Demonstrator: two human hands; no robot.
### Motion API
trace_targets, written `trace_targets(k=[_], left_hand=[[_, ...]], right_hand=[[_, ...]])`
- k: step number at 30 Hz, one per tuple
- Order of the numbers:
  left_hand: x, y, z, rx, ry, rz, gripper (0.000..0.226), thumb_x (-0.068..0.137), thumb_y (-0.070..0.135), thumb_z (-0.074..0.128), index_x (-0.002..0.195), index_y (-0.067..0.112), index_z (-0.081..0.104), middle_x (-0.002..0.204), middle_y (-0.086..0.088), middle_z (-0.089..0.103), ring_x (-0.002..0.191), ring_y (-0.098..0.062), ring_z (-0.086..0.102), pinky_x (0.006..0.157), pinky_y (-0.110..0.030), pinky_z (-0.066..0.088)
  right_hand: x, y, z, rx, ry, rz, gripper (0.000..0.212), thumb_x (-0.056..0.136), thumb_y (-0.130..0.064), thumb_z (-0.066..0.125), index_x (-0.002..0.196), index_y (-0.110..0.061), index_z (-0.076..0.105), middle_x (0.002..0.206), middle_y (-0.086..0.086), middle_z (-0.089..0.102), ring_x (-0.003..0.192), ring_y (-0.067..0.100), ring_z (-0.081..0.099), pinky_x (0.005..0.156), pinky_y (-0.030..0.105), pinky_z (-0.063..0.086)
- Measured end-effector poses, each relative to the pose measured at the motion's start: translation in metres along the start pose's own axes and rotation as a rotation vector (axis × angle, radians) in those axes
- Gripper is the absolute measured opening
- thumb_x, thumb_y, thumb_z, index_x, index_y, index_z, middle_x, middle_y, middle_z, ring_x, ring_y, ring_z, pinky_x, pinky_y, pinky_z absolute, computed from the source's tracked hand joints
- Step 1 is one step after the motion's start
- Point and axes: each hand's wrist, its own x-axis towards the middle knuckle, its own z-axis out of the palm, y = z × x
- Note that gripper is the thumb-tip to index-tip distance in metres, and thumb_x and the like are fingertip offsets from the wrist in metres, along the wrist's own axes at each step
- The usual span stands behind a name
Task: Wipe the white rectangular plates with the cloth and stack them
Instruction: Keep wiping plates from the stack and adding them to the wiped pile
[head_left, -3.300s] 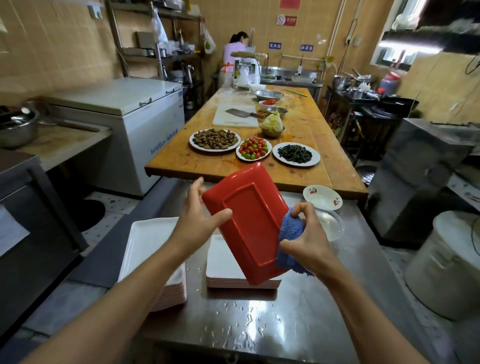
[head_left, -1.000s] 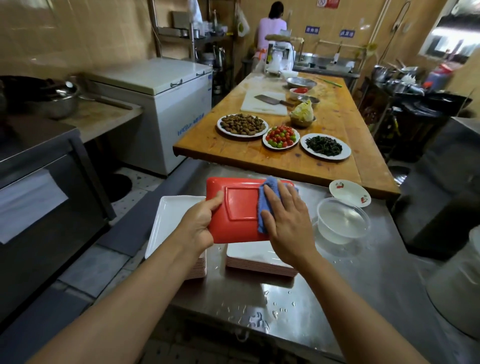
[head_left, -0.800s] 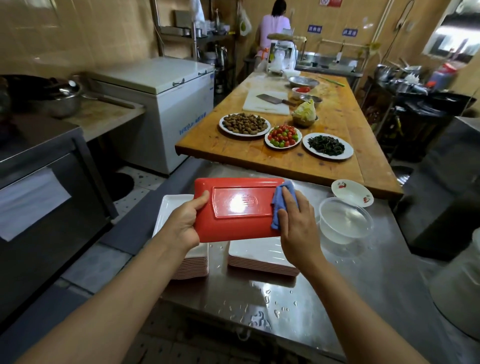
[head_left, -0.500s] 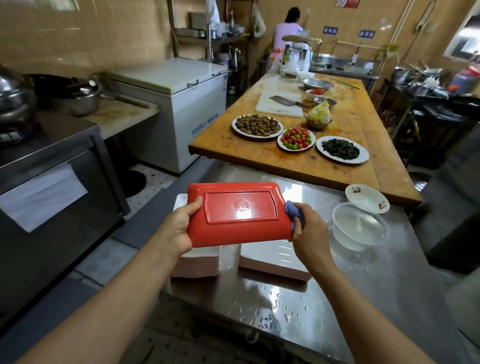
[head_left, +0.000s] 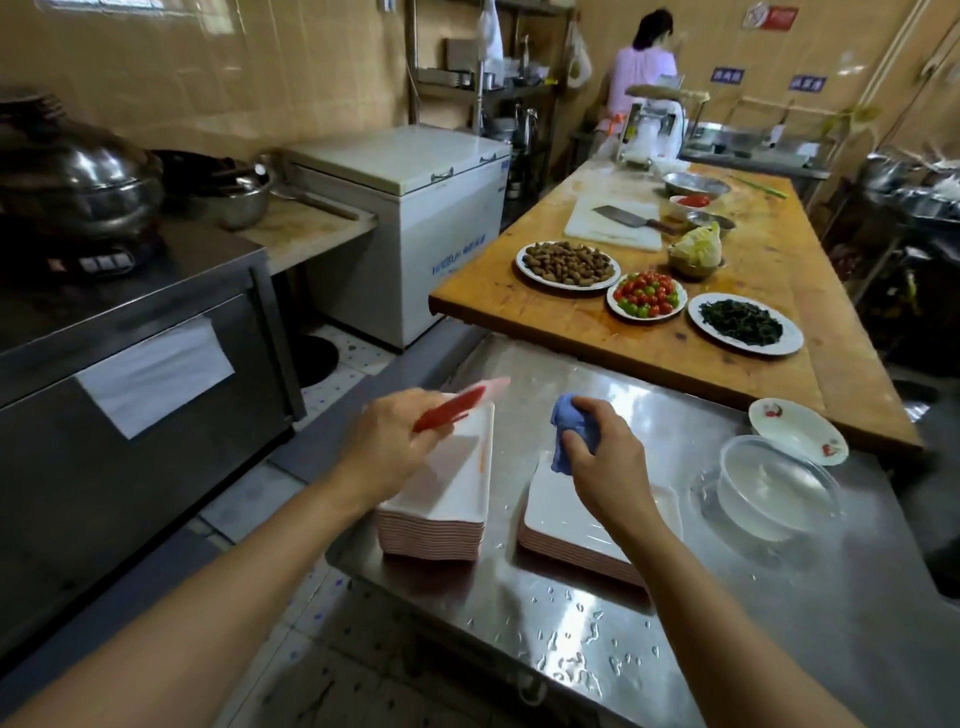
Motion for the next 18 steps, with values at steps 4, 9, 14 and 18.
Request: trace_targets(k=[4, 9, 14, 18], left_hand=[[-0.019, -0.007, 0.012, 0.284, -0.134, 0.114, 0.015, 0.091, 0.026, 0.058, 0.100, 0.019, 0.067, 0.091, 0.001, 0.064, 0.088, -0.021, 0.059, 0.063, -0.038, 0.052], [-0.042, -0.006, 0.026, 0.441, -0.201, 0.249, 0.020, 0.067, 0.008, 0.081, 0.083, 0.014, 0.071, 0.075, -0.003, 0.066, 0.066, -0.024, 0.064, 0.037, -0.028, 0.047], [-0.050, -0.014, 0.036, 0.470, -0.260, 0.227, 0.028, 0.057, 0.005, 0.086, 0.079, 0.013, 0.070, 0.080, -0.004, 0.067, 0.067, -0.024, 0.065, 0.035, -0.031, 0.049], [-0.053, -0.024, 0.044, 0.492, -0.329, 0.193, 0.023, 0.064, 0.004, 0.081, 0.080, 0.012, 0.066, 0.087, -0.004, 0.068, 0.074, -0.024, 0.063, 0.037, -0.032, 0.048]], right_hand=[[-0.006, 0.003, 0.008, -0.012, -0.040, 0.015, 0.035, 0.090, -0.009, 0.055, 0.124, -0.014, 0.054, 0.120, 0.008, 0.058, 0.106, 0.019, 0.054, 0.087, 0.022, 0.038], [-0.012, 0.011, 0.010, -0.020, -0.046, 0.039, 0.035, 0.090, -0.009, 0.056, 0.125, -0.015, 0.054, 0.121, 0.008, 0.058, 0.107, 0.021, 0.055, 0.093, 0.030, 0.042], [-0.016, 0.021, 0.010, -0.033, -0.048, 0.067, 0.035, 0.090, -0.010, 0.056, 0.124, -0.015, 0.054, 0.120, 0.009, 0.059, 0.107, 0.022, 0.055, 0.094, 0.034, 0.043], [-0.018, 0.025, 0.011, -0.019, -0.051, 0.076, 0.034, 0.091, -0.010, 0.056, 0.125, -0.015, 0.054, 0.120, 0.009, 0.058, 0.105, 0.020, 0.054, 0.093, 0.032, 0.043]])
